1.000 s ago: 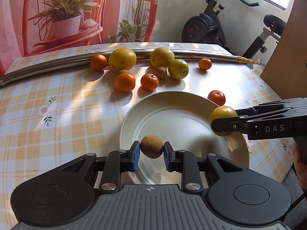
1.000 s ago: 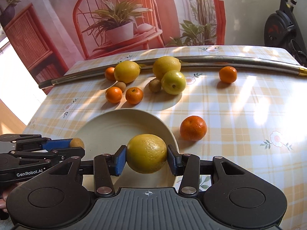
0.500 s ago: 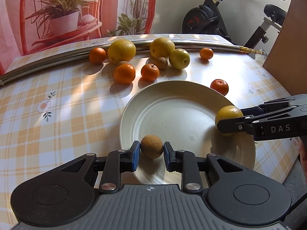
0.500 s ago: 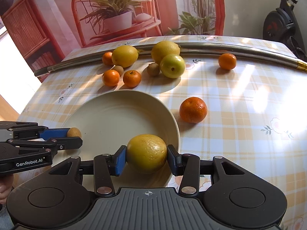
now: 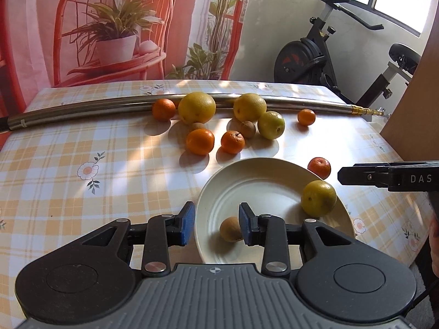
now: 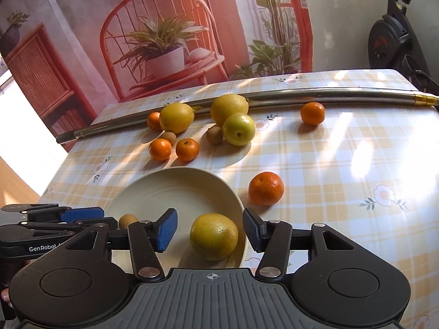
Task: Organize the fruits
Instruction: 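Move both grippers back to the row of fruits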
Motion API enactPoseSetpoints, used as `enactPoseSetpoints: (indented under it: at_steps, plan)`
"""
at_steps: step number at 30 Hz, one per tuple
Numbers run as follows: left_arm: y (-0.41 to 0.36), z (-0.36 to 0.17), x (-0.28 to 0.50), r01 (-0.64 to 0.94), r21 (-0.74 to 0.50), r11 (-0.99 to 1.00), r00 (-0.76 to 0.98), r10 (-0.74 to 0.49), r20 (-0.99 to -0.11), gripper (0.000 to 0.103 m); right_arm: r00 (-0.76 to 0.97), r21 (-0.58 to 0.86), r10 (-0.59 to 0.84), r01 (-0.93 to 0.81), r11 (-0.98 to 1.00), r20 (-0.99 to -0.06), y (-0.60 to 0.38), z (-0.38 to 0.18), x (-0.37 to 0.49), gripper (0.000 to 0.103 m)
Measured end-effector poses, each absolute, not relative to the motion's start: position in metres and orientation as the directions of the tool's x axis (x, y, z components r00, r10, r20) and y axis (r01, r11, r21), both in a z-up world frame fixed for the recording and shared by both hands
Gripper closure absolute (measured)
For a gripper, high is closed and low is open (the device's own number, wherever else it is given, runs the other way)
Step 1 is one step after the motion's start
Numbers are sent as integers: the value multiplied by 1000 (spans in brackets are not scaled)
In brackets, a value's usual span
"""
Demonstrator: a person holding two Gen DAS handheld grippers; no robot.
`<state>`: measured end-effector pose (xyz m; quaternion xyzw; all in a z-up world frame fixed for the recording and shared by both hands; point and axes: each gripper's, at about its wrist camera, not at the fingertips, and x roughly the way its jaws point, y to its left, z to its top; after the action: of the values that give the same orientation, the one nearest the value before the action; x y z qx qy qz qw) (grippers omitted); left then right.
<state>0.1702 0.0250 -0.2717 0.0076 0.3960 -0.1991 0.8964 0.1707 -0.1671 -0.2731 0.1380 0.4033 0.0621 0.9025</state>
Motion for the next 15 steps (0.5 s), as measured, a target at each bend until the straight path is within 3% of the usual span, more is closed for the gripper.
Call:
enactPoseSetpoints:
  at_steps: [15]
  plan:
    - [41, -245, 205, 269, -155, 951, 668, -300, -681, 66, 732, 268, 138, 63, 961, -668, -210, -258, 188, 54]
